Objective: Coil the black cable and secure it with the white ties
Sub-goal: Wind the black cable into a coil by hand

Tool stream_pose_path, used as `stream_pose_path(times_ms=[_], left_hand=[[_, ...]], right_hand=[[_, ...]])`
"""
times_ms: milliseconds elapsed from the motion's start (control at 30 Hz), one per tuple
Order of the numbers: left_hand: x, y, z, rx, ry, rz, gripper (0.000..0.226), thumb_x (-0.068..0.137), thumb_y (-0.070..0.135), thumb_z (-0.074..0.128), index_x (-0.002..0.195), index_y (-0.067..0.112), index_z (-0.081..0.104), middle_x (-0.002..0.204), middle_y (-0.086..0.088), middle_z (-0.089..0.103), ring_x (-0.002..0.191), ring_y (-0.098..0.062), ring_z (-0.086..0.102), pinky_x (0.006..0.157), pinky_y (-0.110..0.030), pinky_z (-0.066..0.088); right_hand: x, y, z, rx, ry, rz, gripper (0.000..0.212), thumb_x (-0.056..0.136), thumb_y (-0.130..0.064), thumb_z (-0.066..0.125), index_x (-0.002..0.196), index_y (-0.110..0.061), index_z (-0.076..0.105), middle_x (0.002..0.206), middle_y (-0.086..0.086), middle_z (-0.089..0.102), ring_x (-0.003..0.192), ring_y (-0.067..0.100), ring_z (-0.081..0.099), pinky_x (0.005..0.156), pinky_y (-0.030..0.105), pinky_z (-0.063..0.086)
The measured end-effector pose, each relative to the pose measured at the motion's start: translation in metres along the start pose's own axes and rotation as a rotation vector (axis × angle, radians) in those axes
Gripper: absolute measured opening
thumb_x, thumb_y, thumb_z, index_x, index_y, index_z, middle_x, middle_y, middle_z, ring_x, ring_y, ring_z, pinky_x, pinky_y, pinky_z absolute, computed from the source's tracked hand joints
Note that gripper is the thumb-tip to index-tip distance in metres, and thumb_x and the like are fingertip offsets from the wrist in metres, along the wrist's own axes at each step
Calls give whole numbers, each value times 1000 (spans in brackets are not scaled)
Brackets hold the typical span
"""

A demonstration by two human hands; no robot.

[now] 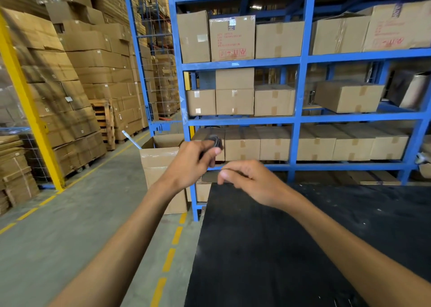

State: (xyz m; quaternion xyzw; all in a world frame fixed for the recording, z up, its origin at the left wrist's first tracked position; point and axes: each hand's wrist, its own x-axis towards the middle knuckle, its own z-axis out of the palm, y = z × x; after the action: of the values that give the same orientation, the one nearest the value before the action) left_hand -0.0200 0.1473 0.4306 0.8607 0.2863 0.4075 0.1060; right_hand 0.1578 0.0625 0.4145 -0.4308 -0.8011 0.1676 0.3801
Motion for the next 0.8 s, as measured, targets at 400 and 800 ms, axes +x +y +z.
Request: stream_pose_path(times_ms=[400,800], left_hand=[[-6,30,-14,-1108,-322,-269,40,100,28,36,82,8,66,50,6,42,38,-5,33,41,-19,26],[5,17,30,-743,150,-176,30,103,21,42,109,1,63,63,-2,50,62,-17,49,62,-21,44]], right_hand=[[2,35,-41,-51,314,81,32,103,-30,46,86,-15,69,56,-24,56,60,-10,54,61,7,41],[-30,13,45,-164,-26,-2,33,106,-36,37,98,-23,65,70,-25,57,70,-4,55,66,18,40]])
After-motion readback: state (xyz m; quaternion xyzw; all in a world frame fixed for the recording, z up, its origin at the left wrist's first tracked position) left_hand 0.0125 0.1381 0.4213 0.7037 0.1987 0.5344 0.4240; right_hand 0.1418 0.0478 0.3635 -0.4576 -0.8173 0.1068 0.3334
